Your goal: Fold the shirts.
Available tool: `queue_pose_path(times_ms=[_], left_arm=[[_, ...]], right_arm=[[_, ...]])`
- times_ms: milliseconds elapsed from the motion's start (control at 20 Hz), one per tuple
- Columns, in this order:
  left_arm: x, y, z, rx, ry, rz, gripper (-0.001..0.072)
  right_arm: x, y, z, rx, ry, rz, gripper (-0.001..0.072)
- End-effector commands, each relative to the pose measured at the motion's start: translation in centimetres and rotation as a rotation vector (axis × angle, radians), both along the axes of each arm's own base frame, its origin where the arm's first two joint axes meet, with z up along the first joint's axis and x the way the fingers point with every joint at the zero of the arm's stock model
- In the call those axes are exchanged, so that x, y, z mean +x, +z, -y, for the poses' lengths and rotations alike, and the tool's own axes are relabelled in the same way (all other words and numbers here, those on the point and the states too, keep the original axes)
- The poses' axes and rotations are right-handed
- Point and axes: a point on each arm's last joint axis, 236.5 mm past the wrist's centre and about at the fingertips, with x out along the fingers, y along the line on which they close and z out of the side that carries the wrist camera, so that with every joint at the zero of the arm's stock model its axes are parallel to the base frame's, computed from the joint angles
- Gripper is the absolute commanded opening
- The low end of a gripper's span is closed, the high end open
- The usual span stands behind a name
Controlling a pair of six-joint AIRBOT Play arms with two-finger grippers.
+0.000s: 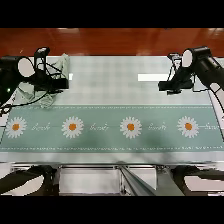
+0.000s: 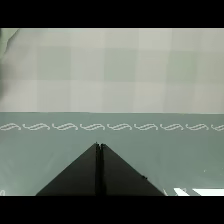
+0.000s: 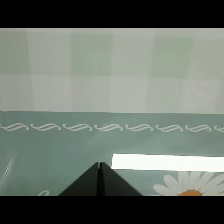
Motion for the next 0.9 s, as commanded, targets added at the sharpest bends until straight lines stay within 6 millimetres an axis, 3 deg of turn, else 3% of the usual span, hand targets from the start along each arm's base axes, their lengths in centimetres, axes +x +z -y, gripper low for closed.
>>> queue_pose_path(times_ms=[0, 850], left_arm=[[0.00, -0.03, 0.01, 0.000, -0.001, 0.000, 0.0023], [0.76, 0.26, 0.14, -0.006, 0.001, 0.034, 0.0023]], right_arm=[[0.02, 0.00, -0.03, 0.000, 0.000, 0.000, 0.0033], [0.44, 0.03, -0.18, 0.007, -0.006, 0.018, 0.0033]])
